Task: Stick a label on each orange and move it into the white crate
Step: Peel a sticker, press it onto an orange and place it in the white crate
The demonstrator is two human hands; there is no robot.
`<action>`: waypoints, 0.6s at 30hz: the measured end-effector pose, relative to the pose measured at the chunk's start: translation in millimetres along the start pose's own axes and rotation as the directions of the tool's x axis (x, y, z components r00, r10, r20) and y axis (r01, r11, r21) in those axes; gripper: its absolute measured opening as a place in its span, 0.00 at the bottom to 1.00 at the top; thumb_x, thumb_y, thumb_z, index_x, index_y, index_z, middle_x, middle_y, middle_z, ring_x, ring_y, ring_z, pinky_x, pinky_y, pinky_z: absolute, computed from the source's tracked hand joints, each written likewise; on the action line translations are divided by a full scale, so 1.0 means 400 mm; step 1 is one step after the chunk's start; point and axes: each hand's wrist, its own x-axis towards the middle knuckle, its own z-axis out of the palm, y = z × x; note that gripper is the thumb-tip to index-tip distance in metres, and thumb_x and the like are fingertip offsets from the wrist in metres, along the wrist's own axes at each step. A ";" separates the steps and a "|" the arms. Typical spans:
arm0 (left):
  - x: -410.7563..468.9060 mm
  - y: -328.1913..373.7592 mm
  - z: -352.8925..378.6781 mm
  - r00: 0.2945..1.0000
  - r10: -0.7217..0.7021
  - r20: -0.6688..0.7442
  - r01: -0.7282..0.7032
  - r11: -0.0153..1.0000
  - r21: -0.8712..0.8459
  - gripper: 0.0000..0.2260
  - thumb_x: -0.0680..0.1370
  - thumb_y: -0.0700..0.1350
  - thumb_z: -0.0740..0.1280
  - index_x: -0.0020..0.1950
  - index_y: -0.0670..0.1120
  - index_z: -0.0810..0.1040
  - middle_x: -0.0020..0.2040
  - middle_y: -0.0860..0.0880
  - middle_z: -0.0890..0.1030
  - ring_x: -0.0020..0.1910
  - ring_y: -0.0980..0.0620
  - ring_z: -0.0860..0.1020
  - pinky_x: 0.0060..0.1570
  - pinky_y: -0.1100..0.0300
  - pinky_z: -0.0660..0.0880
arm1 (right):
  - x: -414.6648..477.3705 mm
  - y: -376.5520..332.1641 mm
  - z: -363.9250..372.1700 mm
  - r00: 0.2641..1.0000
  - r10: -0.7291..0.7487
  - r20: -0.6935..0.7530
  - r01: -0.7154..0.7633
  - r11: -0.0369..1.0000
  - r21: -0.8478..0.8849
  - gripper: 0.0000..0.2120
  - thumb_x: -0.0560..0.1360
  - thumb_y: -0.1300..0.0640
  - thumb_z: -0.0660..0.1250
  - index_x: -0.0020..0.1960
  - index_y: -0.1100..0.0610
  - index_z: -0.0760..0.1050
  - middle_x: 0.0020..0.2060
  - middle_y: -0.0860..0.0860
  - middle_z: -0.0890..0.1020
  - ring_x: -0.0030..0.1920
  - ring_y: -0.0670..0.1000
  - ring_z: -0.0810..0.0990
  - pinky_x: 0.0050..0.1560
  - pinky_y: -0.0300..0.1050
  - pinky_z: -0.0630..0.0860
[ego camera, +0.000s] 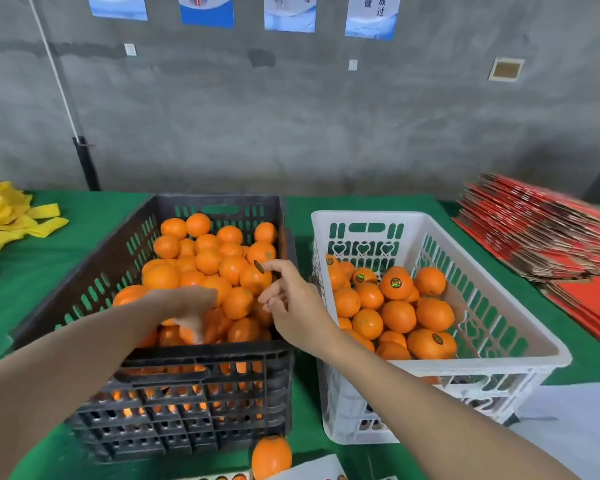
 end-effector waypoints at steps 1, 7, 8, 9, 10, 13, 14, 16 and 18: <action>-0.016 -0.002 -0.018 0.999 0.031 -0.043 -0.038 0.984 -0.172 0.30 0.65 0.46 0.79 0.61 0.48 0.68 0.52 0.50 0.74 0.46 0.50 0.76 0.35 0.61 0.74 | -0.001 -0.002 -0.002 1.000 0.010 -0.004 -0.009 1.000 0.015 0.21 0.77 0.69 0.55 0.67 0.54 0.64 0.42 0.49 0.78 0.44 0.46 0.78 0.50 0.37 0.74; -0.175 0.010 -0.090 0.914 0.159 -0.373 -0.404 0.431 -0.806 0.28 0.66 0.31 0.76 0.58 0.52 0.71 0.62 0.47 0.71 0.52 0.47 0.79 0.41 0.57 0.78 | -0.002 -0.038 -0.039 0.990 0.142 -0.009 -0.127 0.911 0.393 0.07 0.78 0.65 0.63 0.50 0.53 0.71 0.45 0.59 0.78 0.46 0.54 0.79 0.48 0.47 0.79; -0.198 0.028 -0.090 0.899 0.162 -0.408 -0.439 0.329 -0.836 0.29 0.64 0.31 0.76 0.58 0.53 0.71 0.64 0.45 0.71 0.57 0.44 0.78 0.45 0.53 0.79 | -0.003 -0.045 -0.050 0.988 0.154 -0.016 -0.133 0.899 0.417 0.06 0.78 0.63 0.63 0.48 0.53 0.72 0.45 0.58 0.76 0.47 0.54 0.78 0.46 0.46 0.79; -0.219 0.046 -0.089 0.889 0.155 -0.431 -0.457 0.242 -0.856 0.30 0.63 0.32 0.75 0.59 0.52 0.70 0.65 0.44 0.71 0.58 0.42 0.77 0.48 0.51 0.79 | -0.006 -0.052 -0.061 0.988 0.154 -0.027 -0.129 0.900 0.416 0.05 0.78 0.62 0.64 0.46 0.53 0.72 0.44 0.57 0.76 0.47 0.53 0.78 0.46 0.45 0.79; -0.240 0.065 -0.088 0.884 0.139 -0.446 -0.465 0.169 -0.869 0.29 0.63 0.33 0.74 0.60 0.52 0.70 0.66 0.44 0.72 0.59 0.42 0.78 0.48 0.50 0.80 | -0.011 -0.059 -0.071 0.989 0.142 -0.037 -0.115 0.905 0.409 0.05 0.78 0.62 0.64 0.45 0.54 0.73 0.43 0.55 0.76 0.46 0.52 0.77 0.46 0.45 0.79; -0.295 0.138 -0.075 0.881 0.111 -0.460 -0.452 -0.085 -0.888 0.27 0.66 0.36 0.71 0.64 0.46 0.70 0.64 0.40 0.75 0.55 0.43 0.81 0.44 0.52 0.81 | -0.037 -0.080 -0.106 0.996 0.079 -0.043 -0.056 0.918 0.392 0.05 0.78 0.62 0.64 0.43 0.57 0.74 0.42 0.55 0.77 0.44 0.50 0.76 0.49 0.48 0.79; -0.309 0.165 -0.070 0.885 0.123 -0.449 -0.426 -0.176 -0.888 0.27 0.67 0.38 0.70 0.66 0.43 0.70 0.64 0.39 0.76 0.55 0.43 0.82 0.44 0.51 0.81 | -0.048 -0.087 -0.119 0.997 0.056 -0.044 -0.036 0.927 0.373 0.04 0.77 0.63 0.64 0.43 0.59 0.75 0.44 0.57 0.78 0.45 0.51 0.77 0.50 0.49 0.78; -0.333 0.219 -0.058 0.889 0.156 -0.430 -0.371 -0.304 -0.878 0.27 0.70 0.41 0.69 0.68 0.39 0.70 0.64 0.38 0.77 0.57 0.41 0.81 0.50 0.47 0.80 | -0.070 -0.100 -0.145 0.999 0.007 -0.049 0.009 0.946 0.323 0.05 0.77 0.63 0.65 0.42 0.57 0.75 0.49 0.59 0.79 0.49 0.52 0.77 0.54 0.49 0.76; -0.353 0.270 -0.044 0.884 0.200 -0.422 -0.331 -0.369 -0.869 0.25 0.71 0.43 0.68 0.67 0.39 0.70 0.63 0.39 0.79 0.60 0.41 0.79 0.57 0.45 0.77 | -0.093 -0.109 -0.172 0.998 -0.032 -0.053 0.045 0.963 0.265 0.07 0.76 0.63 0.66 0.41 0.54 0.75 0.52 0.56 0.78 0.54 0.51 0.76 0.57 0.43 0.74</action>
